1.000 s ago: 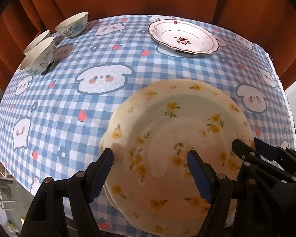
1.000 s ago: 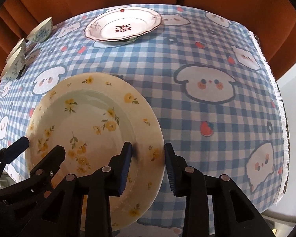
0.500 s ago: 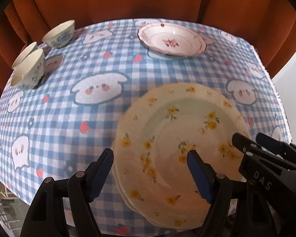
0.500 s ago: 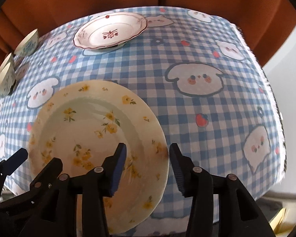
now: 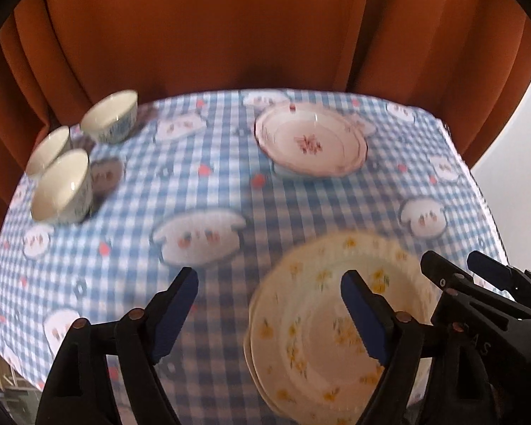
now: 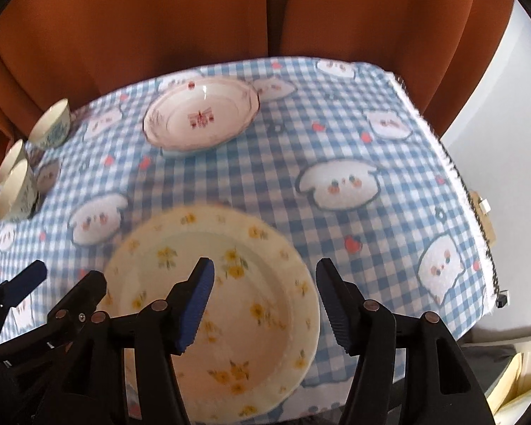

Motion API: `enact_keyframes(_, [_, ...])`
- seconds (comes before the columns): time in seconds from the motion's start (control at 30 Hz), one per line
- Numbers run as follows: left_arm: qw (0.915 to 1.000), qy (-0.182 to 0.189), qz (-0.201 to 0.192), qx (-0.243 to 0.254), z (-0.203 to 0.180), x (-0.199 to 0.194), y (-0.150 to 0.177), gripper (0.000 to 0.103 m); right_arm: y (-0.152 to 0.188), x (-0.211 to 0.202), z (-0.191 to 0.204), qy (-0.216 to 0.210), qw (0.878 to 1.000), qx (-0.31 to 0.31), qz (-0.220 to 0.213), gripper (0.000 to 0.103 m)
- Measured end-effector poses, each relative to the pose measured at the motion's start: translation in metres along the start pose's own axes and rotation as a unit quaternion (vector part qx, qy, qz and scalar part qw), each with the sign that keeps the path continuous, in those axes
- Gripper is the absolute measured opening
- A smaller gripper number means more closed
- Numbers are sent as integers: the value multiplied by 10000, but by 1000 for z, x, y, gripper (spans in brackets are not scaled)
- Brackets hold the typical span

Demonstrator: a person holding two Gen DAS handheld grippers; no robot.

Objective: Organize plates and bowls
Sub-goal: 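Move the left tool to the small red-rimmed plate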

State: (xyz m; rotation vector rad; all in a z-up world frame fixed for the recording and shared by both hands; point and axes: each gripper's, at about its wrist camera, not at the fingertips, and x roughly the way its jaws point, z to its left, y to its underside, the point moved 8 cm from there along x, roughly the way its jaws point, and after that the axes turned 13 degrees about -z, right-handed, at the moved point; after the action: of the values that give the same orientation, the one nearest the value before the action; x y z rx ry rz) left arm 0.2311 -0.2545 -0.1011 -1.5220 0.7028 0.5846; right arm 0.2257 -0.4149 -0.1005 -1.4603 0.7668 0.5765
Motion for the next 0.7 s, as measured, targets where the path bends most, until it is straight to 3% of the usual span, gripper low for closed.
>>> enact_keyframes(0.27, [9994, -138, -311, 84, -1, 35, -54, 90, -55, 25, 2, -103, 9998, 74, -177, 67])
enact_keyframes(0.7, [9993, -345, -125, -65, -6, 122, -104, 93, -124, 116, 1, -365, 9992, 108, -89, 71])
